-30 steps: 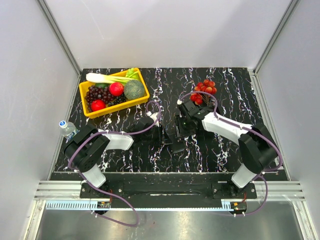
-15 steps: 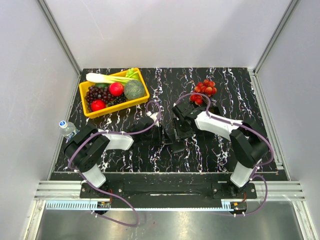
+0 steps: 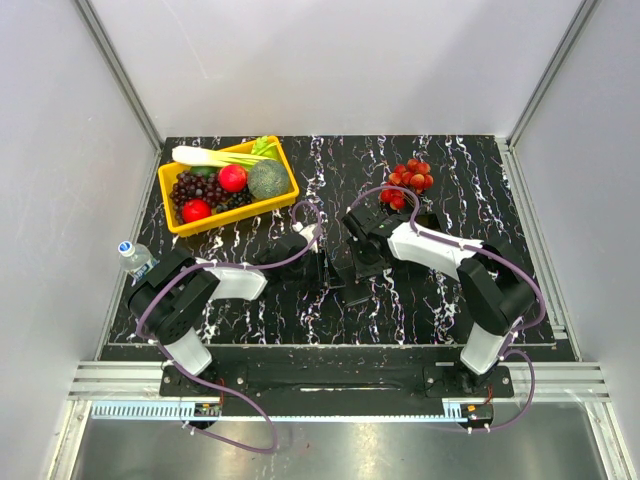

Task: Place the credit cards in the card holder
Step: Close the card holder at the center of the board.

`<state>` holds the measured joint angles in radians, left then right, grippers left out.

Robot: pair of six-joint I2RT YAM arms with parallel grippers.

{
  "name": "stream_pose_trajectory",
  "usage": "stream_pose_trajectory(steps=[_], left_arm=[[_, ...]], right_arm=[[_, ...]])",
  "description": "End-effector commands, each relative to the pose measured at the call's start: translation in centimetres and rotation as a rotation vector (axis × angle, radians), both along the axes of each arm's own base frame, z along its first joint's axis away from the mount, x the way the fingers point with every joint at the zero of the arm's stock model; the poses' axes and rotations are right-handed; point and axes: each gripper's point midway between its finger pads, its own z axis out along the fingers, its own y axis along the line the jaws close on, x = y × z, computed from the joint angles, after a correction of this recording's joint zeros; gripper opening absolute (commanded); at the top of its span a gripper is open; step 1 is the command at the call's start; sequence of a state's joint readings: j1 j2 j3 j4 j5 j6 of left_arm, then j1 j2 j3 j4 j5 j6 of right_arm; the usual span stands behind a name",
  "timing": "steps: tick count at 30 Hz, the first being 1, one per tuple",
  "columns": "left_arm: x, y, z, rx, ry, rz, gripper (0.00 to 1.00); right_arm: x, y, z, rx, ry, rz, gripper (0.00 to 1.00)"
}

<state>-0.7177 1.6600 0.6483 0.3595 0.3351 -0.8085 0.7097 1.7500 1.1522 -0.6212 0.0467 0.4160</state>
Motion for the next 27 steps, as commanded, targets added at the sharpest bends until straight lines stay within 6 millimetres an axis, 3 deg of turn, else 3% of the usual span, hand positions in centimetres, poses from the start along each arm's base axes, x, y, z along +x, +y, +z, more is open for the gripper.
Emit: stream_pose_trajectory(steps=[1,13,19,23,27], left_arm=[[1.2,-0.9,1.8,-0.053,-0.063,-0.003,0.42],[1.2,-0.7,1.7,-0.051,-0.062,0.0,0.41],[1.1,-0.8,1.7,-0.053,-0.061,-0.004,0.41],[1.2,-0.8,1.7,-0.052,-0.062,-0.004,0.41],[1.1,-0.7,1.6,-0.051,-0.061,-0.006,0.41]], right_arm=[[1.0,0.9,1.6,0.022,-0.052,-0.003,0.24],[1.2,0.5,2.4,0.028,-0.082,-0.028,0.0],[1.4,1.3,3.5,0.089,-0.112,-0.006,0.0],[1.2,1.9,3.1,0.123,-0.08,0.013,0.02],[0.9,2.2,2.4,0.135,-0.049,0.019,0.09]])
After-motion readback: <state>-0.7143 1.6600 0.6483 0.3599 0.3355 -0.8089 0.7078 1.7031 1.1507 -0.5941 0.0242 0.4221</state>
